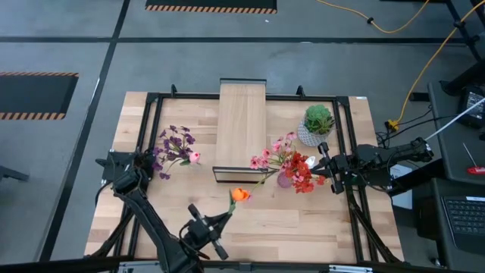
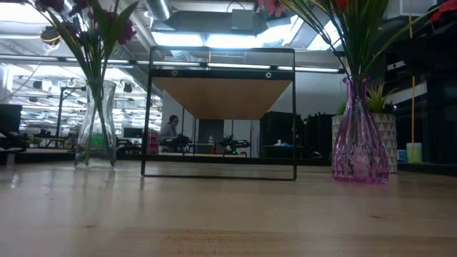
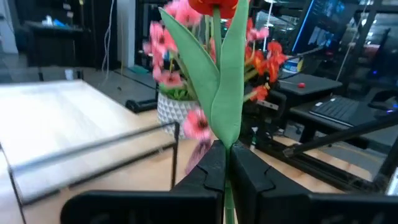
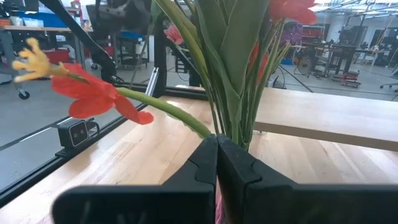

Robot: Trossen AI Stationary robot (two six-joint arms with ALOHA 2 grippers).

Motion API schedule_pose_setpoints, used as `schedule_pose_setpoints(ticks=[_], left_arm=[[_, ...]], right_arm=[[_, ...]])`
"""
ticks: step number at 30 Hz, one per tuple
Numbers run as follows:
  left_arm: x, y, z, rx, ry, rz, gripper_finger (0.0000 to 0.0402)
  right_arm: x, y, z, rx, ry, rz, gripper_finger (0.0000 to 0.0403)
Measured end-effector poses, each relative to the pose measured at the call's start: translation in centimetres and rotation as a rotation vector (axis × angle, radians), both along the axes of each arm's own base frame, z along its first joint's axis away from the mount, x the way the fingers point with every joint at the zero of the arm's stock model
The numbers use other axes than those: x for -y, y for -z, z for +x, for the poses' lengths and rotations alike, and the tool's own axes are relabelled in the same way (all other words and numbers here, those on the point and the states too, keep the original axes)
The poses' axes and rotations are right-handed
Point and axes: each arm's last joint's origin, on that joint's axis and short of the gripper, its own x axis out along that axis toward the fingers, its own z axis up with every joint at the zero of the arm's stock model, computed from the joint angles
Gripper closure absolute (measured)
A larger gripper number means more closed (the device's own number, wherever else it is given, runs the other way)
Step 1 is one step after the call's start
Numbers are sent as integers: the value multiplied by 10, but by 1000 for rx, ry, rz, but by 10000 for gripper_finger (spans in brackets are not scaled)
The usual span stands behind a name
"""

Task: Pick and place flowers into a vace then onto a shelf
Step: Put the orange tulip into the transparent vase

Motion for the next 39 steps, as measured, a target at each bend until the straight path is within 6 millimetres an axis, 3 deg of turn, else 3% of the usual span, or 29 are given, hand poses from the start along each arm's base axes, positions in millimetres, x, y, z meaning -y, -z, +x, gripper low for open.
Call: schedule_pose_setpoints(ticks=[7, 17, 27, 39], left_arm=[[-14, -34, 3, -76, -28, 91, 398], [-51, -81, 3, -126, -93, 140, 398], [-81, -101, 9, -209, -162, 213, 398], [-100, -120, 4, -260, -192, 254, 398]], right_arm=[[0, 0, 0, 0, 0, 0, 393], [0, 0, 0, 0, 0, -2, 393], [0, 0, 0, 8, 2, -37, 393], [0, 0, 0, 19, 4, -82, 393]])
